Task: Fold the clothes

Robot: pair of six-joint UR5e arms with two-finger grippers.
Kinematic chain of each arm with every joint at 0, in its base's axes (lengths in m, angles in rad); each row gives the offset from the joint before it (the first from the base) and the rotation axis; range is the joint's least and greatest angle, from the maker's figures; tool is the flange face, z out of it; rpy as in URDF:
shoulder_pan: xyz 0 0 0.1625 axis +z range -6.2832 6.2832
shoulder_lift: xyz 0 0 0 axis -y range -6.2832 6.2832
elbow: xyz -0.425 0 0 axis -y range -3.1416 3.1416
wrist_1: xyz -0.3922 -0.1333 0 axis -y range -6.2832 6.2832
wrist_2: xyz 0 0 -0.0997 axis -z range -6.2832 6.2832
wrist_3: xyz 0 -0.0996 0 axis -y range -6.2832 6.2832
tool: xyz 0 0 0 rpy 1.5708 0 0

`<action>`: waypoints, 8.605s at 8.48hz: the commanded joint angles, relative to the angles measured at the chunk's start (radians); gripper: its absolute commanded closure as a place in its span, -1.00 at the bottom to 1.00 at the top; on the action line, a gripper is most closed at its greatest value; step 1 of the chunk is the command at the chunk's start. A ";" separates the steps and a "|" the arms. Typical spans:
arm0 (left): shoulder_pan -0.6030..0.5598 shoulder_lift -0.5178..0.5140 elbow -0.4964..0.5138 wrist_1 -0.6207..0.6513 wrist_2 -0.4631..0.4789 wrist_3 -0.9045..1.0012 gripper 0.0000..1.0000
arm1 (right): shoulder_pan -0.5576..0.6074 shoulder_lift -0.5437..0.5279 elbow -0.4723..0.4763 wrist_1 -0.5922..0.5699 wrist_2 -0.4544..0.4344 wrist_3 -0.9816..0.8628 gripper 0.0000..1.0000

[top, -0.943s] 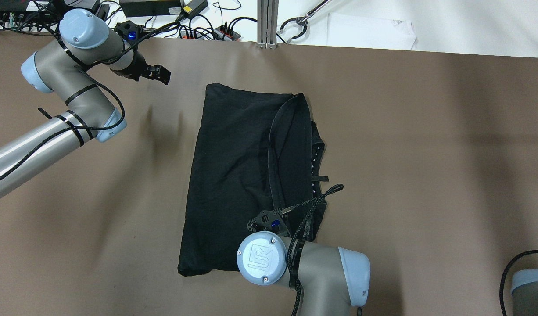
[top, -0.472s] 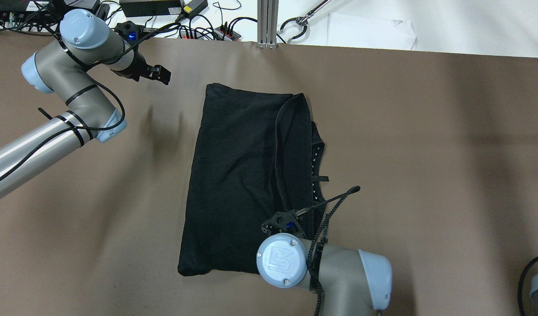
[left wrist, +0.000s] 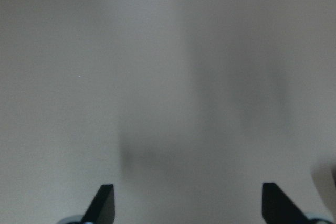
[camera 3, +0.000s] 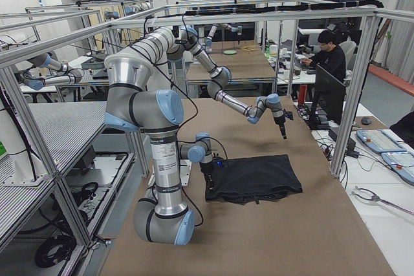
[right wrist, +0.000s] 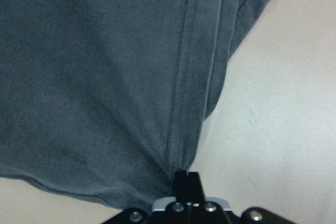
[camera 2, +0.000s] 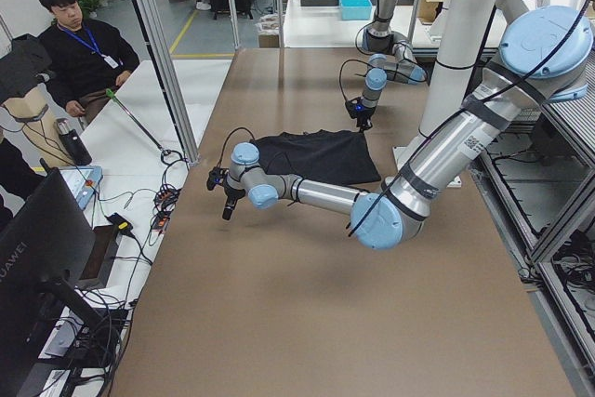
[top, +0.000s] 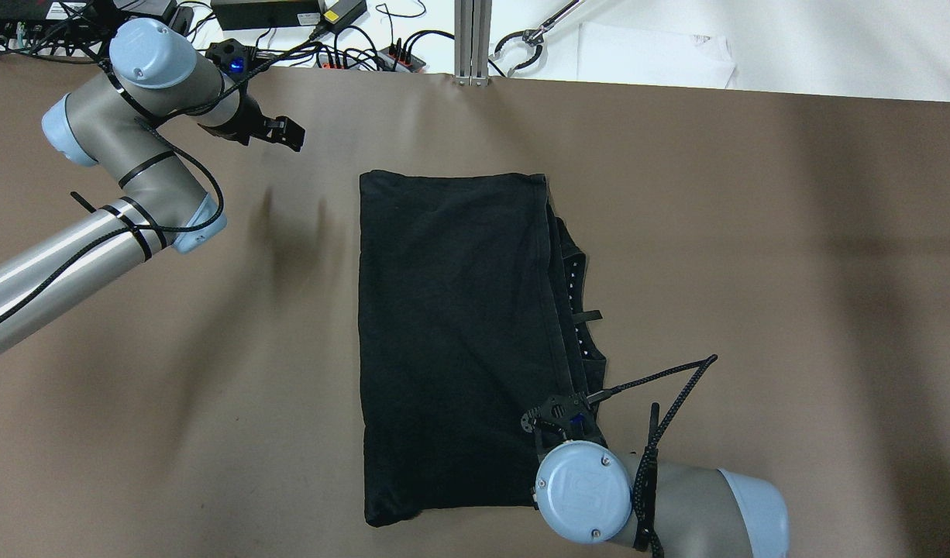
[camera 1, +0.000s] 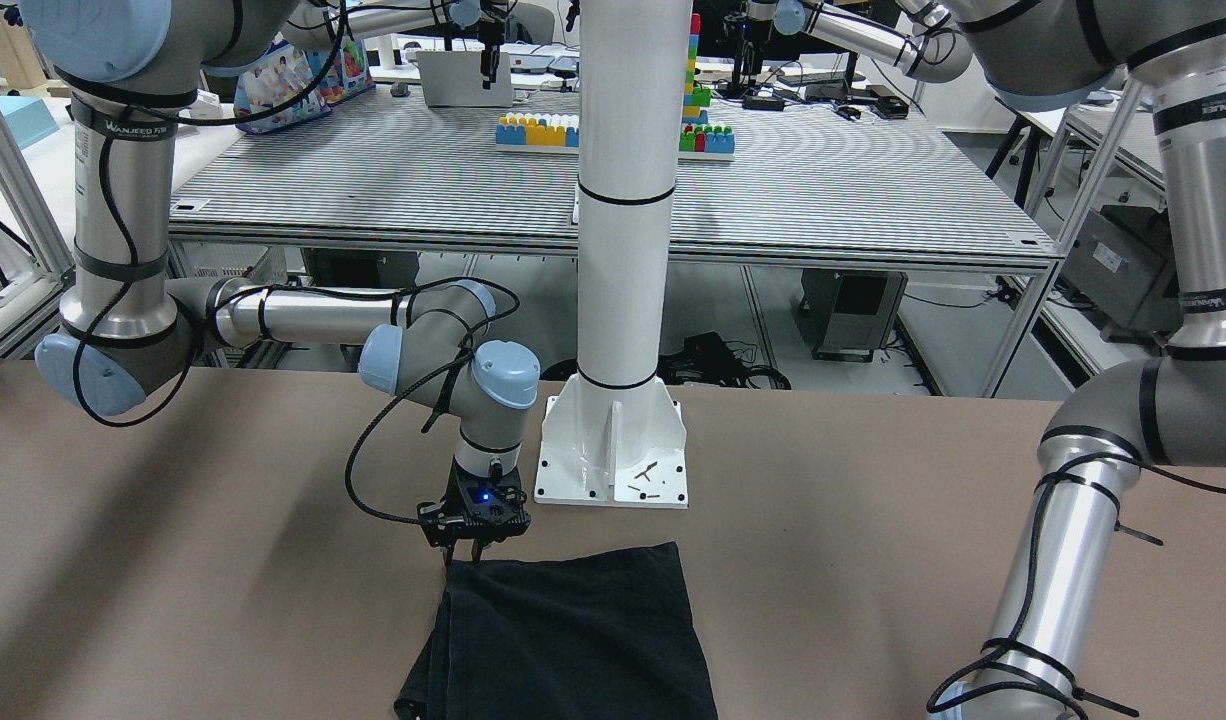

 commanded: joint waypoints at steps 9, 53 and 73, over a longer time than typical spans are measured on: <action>0.142 0.351 -0.632 0.001 0.020 -0.652 -1.00 | 0.231 0.014 -0.006 0.493 -0.011 0.700 -0.86; 0.907 0.578 -0.958 0.000 0.703 -1.052 1.00 | -0.070 -0.215 -0.145 0.834 -0.330 1.033 -0.23; 0.552 0.458 -1.249 0.340 0.388 -0.890 1.00 | 0.068 -0.128 0.114 0.538 -0.328 1.003 1.00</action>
